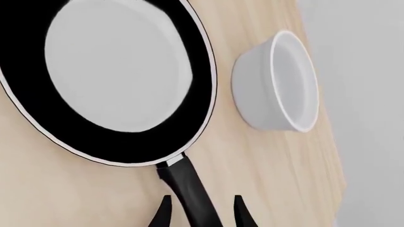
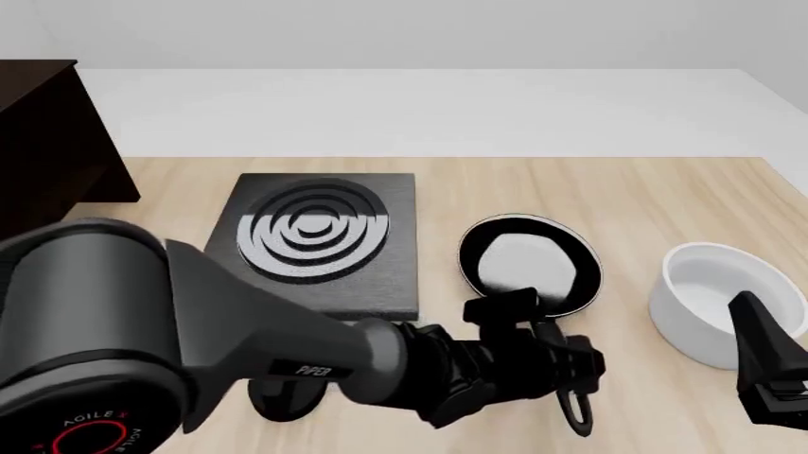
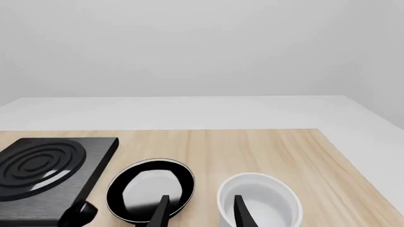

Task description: Put the frying pan under the cabinet shelf.

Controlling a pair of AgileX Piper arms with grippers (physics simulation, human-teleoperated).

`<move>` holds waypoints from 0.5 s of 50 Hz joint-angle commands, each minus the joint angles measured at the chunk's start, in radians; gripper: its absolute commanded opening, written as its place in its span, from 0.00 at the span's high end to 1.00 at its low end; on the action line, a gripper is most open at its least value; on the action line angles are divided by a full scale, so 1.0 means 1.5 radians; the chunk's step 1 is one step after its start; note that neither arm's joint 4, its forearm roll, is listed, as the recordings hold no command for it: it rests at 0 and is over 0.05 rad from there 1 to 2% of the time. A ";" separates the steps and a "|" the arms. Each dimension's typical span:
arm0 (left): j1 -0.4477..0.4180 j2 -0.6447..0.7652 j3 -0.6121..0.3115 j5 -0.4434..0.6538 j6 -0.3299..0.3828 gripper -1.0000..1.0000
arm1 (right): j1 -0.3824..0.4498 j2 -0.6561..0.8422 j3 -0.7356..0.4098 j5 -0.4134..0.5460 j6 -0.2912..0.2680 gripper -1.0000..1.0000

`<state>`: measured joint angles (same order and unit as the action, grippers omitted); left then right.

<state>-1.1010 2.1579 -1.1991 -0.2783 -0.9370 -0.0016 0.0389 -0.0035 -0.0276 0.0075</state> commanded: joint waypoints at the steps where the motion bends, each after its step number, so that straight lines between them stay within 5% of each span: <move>1: 0.005 0.025 -0.016 -0.009 -0.010 0.00 | 0.000 0.001 0.000 0.000 0.000 0.00; 21: 0.016 0.054 -0.014 -0.040 -0.033 0.00 | 0.000 0.000 0.000 0.000 0.000 0.00; 22: 0.017 0.053 -0.014 -0.038 -0.031 1.00 | 0.000 0.000 0.000 0.000 0.000 0.00; 25: 0.018 0.054 -0.011 -0.043 -0.037 1.00 | 0.000 0.000 0.000 0.000 0.000 0.00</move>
<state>-1.0878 2.2069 -1.2155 -0.3254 -1.0033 -0.0016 0.0389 -0.0034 -0.0276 0.0076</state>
